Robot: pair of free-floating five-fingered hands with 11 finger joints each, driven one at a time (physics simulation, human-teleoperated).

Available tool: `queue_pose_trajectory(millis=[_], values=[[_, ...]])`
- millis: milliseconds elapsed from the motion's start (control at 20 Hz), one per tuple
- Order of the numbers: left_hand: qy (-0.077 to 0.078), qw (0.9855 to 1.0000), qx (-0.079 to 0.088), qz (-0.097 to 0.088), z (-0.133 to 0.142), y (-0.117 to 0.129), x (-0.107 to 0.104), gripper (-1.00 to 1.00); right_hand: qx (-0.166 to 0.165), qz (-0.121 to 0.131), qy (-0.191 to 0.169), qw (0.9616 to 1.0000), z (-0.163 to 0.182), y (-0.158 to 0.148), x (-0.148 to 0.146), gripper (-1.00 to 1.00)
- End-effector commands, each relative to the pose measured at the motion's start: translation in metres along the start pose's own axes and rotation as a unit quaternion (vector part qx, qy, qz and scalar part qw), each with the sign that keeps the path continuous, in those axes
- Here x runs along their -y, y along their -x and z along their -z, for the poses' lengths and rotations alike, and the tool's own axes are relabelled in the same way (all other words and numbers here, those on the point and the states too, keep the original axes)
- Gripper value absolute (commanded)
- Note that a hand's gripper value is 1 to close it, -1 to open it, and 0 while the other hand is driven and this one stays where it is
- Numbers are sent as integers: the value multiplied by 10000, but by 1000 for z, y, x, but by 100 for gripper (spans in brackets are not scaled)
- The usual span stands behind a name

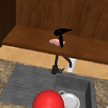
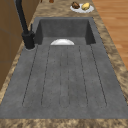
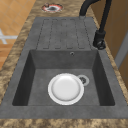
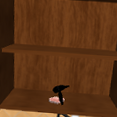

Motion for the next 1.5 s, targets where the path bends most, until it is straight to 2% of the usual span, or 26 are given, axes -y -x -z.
queue_pose_trajectory(millis=[0, 100, 150, 200, 250, 300, 350, 400, 450, 500, 550, 650, 700, 800, 900, 1000, 1150, 1200, 1250, 1450], values=[[583, 9977, -349, -4, -3, -5, 11, -100, 0, 0, 0, 10000, 0, 0, 0, 0], [573, 9974, -432, 106, -7, -6, 20, -100, 0, 0, 0, 10000, 0, 0, 0, 0], [587, 9967, -555, 5, -7, -8, 24, -100, 0, 0, 0, 10000, 0, 0, 0, 0], [564, 9970, -533, -48, -9, -5, 27, -100, 0, 0, 0, 10000, 0, 0, 0, 0], [449, 9983, -261, -264, -10, -4, 31, -100, 0, 0, 0, 10000, 0, 0, 0, 0], [118, 9999, -81, 5, -7, -22, 24, -100, 0, 0, 0, 10000, 0, 0, 0, 0], [131, 9999, -51, 75, -2, -14, 29, -100, 0, 0, 0, 10000, 0, 0, 0, 0], [422, 9990, -147, -53, -11, -6, 47, -100, 0, 0, 0, 10000, 0, 0, 0, 0], [401, 9991, -63, 156, -14, -8, 48, -100, 0, 0, 0, 10000, 0, 0, 0, 0], [383, 9989, -41, 258, -15, -10, 48, -100, 0, 0, 0, 10000, 0, 0, 0, 0], [384, 9987, -71, 313, -15, -11, 46, -100, 0, 0, 0, 10000, 0, 0, 0, 0], [435, 9979, -285, 376, -15, -16, 42, -100, 0, 0, 0, 10000, 0, 0, 0, 0], [479, 9982, -284, 227, -11, -11, 35, -100, 0, 0, 0, 10000, 0, 0, 0, 0], [464, 9983, -255, 231, 0, -11, 32, -100, 0, 0, 0, 10000, 0, 0, 0, 0], [450, 9984, -232, 271, -4, -12, 31, -100, 0, 0, 0, 10000, 0, 0, 0, 0], [400, 9988, -190, 229, -7, -10, 30, -100, 0, 0, 0, 10000, 0, 0, 0, 0], [342, 9991, -104, 213, -19, -19, 36, -100, 0, 0, 0, 10000, 0, 0, 0, 0], [305, 9992, -94, 231, -24, -22, 36, 100, 0, 0, 0, 10000, 0, 0, 0, 0], [308, 9995, -80, 56, -29, -28, 31, 100, 0, 0, 0, 10000, 0, 0, 0, 0], [293, 9993, -136, 171, -41, -35, 39, 100, 0, 0, 0, 10000, 0, 0, 0, 0]])
